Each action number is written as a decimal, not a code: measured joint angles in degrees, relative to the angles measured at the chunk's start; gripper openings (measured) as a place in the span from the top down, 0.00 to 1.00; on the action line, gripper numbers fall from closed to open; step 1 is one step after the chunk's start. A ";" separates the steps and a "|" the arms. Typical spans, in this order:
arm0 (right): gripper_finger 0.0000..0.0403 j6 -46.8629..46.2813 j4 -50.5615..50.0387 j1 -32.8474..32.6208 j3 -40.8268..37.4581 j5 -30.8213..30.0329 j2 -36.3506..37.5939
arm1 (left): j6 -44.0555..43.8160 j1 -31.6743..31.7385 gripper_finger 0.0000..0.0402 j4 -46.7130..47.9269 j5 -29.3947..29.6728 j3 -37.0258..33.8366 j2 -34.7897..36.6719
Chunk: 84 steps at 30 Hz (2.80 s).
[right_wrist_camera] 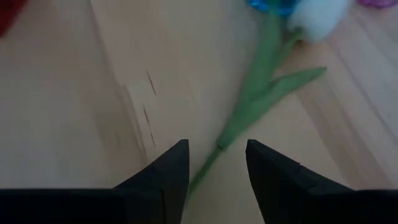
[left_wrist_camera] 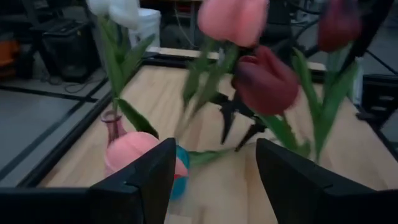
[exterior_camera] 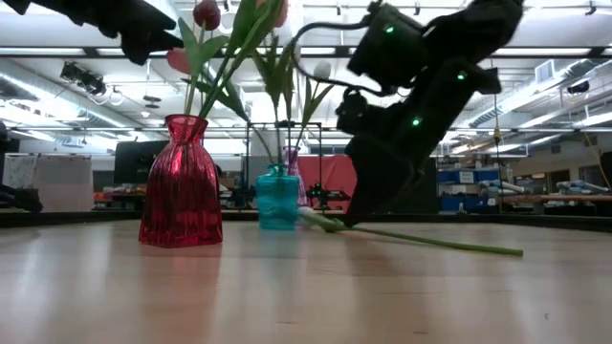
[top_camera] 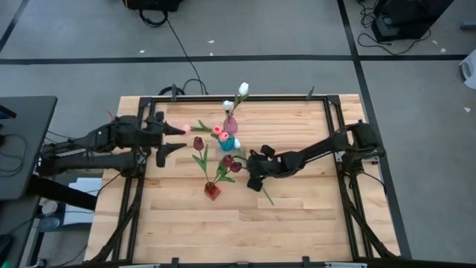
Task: Sort flowers into vase by color
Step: Put the white flower into the violet vase
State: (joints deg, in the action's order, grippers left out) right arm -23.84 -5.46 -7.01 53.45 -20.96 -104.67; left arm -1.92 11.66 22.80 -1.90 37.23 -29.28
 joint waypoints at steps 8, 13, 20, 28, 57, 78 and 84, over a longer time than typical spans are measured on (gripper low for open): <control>0.59 -1.65 -11.92 1.66 7.71 -0.12 -4.71 | 1.54 -2.45 0.43 -5.91 4.01 -0.02 2.23; 0.61 -3.65 -13.59 3.01 8.40 2.85 -4.84 | 4.53 -2.45 0.43 -11.21 3.92 -0.02 2.23; 0.80 -3.67 -14.37 3.91 7.92 6.63 -4.67 | 1.70 -3.10 0.43 -10.64 -1.04 0.02 2.51; 0.96 -3.64 -18.27 5.50 7.27 10.01 -3.85 | -6.93 -6.48 0.43 3.16 -1.11 0.02 2.89; 0.98 21.59 12.00 9.40 -11.97 6.07 34.51 | -16.49 -14.17 0.43 -17.25 7.85 -20.65 3.08; 0.98 30.67 94.00 27.75 -12.54 32.81 6.78 | -11.64 -14.43 0.43 -34.84 21.31 -25.46 3.03; 0.98 36.81 94.78 27.37 -4.53 34.35 -0.25 | -11.64 -14.43 0.43 -34.60 21.30 -25.46 3.04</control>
State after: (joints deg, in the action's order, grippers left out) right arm 12.97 89.33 20.37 48.92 13.38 -104.92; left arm -13.56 -2.76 -11.80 19.40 11.77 -26.24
